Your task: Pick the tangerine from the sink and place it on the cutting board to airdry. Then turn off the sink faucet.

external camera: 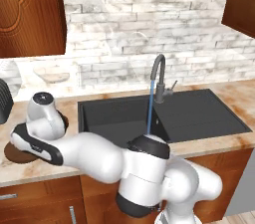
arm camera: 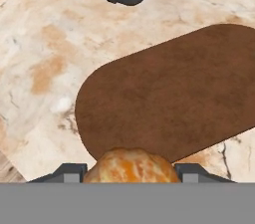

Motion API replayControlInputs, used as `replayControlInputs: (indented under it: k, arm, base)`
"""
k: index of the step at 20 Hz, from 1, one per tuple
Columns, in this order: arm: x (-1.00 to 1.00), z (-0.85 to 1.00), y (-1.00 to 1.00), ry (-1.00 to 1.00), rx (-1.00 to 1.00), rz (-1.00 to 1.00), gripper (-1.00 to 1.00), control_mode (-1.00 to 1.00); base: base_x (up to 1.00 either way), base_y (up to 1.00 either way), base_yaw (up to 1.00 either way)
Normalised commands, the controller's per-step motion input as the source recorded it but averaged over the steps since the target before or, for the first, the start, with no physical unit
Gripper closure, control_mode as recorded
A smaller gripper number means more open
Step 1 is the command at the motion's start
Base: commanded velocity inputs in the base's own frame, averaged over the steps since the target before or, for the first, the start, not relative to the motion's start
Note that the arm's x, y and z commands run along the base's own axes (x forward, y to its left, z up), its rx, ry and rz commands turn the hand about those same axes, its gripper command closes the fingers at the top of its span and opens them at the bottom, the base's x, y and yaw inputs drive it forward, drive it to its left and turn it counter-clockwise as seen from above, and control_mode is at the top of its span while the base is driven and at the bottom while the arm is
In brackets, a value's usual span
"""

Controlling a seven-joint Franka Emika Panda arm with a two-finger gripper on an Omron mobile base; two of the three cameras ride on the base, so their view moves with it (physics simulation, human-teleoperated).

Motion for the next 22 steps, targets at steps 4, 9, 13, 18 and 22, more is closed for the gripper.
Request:
replayControlInputs:
  k: [4,9,13,18,22]
  arm:
    - [0.0,-0.22,0.05,0.0,0.0,0.0,1.0,-1.0]
    - [0.0,-0.21,0.02,0.0,0.0,0.0,1.0,-1.0]
    - [0.0,-0.22,0.05,0.0,0.0,0.0,1.0,-1.0]
    - [0.02,-0.21,0.1,0.01,0.0,0.0,1.0,-1.0]
    - [0.05,-0.18,0.11,0.0,0.0,0.0,1.0,-1.0]
  base:
    - [0.0,0.0,0.0]
    - [0.0,0.0,0.0]
    - [0.0,0.0,0.0]
    - [0.0,0.0,0.0]
    - [0.0,0.0,0.0]
